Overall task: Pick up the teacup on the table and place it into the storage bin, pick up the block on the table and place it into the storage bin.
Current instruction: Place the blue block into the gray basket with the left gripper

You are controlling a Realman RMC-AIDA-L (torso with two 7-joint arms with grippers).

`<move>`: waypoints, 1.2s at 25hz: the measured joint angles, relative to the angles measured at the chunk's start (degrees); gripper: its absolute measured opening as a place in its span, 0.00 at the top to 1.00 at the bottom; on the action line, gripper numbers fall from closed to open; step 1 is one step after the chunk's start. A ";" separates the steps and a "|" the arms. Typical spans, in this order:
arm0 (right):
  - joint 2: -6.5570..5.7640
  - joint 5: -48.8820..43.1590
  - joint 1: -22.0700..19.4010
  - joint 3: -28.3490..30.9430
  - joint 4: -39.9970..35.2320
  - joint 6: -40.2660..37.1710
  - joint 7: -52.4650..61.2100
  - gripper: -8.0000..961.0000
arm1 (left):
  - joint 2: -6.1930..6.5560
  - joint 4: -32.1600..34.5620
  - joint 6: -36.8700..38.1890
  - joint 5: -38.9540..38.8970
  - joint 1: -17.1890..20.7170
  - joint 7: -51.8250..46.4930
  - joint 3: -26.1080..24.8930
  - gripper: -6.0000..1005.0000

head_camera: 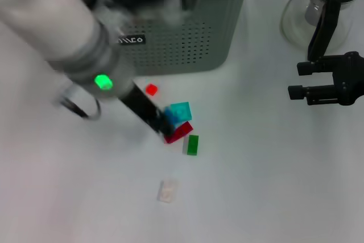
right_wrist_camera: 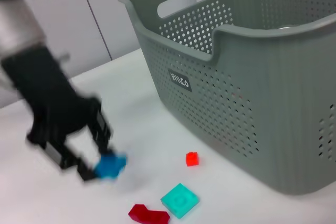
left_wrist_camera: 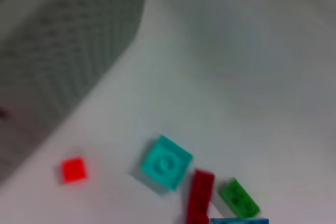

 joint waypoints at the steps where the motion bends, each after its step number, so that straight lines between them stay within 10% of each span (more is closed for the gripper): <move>1: 0.00 0.00 0.00 0.00 0.00 0.00 0.00 0.22 | 0.01 1.53 1.19 -1.08 0.45 1.58 -4.18 0.59; 6: 0.00 -0.12 0.11 0.00 0.02 -0.15 0.36 0.22 | 1.12 4.88 9.47 -12.29 -1.08 10.93 -31.42 0.59; 8: 0.00 -0.08 0.06 0.00 -0.01 -0.26 0.56 0.22 | 1.62 4.71 10.17 -13.14 -1.85 11.88 -34.62 0.59; 11: -0.01 0.02 0.01 0.00 -0.05 -0.31 0.74 0.22 | 6.57 -1.06 9.78 -15.54 -7.13 15.82 -46.89 0.58; 17: 0.38 -0.02 0.55 0.00 0.24 -0.29 0.80 0.22 | 13.30 -17.70 -4.36 -14.41 -11.85 18.01 -47.20 0.58; 24: 0.60 0.08 0.94 0.01 -0.08 -0.33 1.63 0.22 | 13.72 -19.13 -11.44 -11.54 -12.52 19.39 -45.19 0.46; 30: 0.54 0.15 1.12 0.03 -0.12 -0.33 2.15 0.22 | 11.91 -8.10 1.60 -16.05 -11.62 25.85 -45.58 0.24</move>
